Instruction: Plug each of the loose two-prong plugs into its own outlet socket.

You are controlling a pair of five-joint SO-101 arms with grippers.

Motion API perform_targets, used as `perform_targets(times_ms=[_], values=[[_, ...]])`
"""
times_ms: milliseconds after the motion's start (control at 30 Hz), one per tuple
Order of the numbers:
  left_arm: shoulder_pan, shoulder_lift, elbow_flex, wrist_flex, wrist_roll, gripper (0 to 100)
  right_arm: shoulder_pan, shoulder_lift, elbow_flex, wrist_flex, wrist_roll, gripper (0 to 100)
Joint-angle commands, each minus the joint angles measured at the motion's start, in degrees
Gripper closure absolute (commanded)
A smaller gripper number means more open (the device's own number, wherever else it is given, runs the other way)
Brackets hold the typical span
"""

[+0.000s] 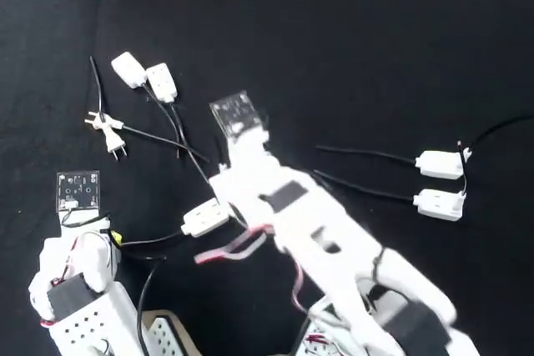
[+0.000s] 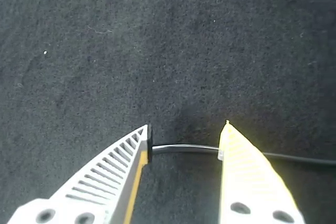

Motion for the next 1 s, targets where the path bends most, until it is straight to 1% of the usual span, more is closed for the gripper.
perform_targets(times_ms=[0, 167, 300, 433, 500, 967], values=[[0.2, -0.4, -0.4, 0.4, -0.5, 78, -1.8, -7.9, 8.0, -10.5, -0.8, 98.6], [0.2, -0.4, -0.4, 0.4, -0.5, 78, -2.2, -12.3, 15.6, -16.7, -0.9, 98.6], [0.2, -0.4, -0.4, 0.4, -0.5, 78, -2.3, -12.5, 20.8, -26.0, -0.6, 98.6], [0.2, -0.4, -0.4, 0.4, -0.5, 78, -5.0, -12.5, 24.7, -32.5, -0.5, 98.6], [0.2, -0.4, -0.4, 0.4, -0.5, 78, -5.0, -12.5, 25.5, -34.7, -0.5, 98.6], [0.1, -0.4, -0.4, 0.4, -0.5, 78, -5.3, -12.9, 26.2, -35.1, -0.6, 98.6]])
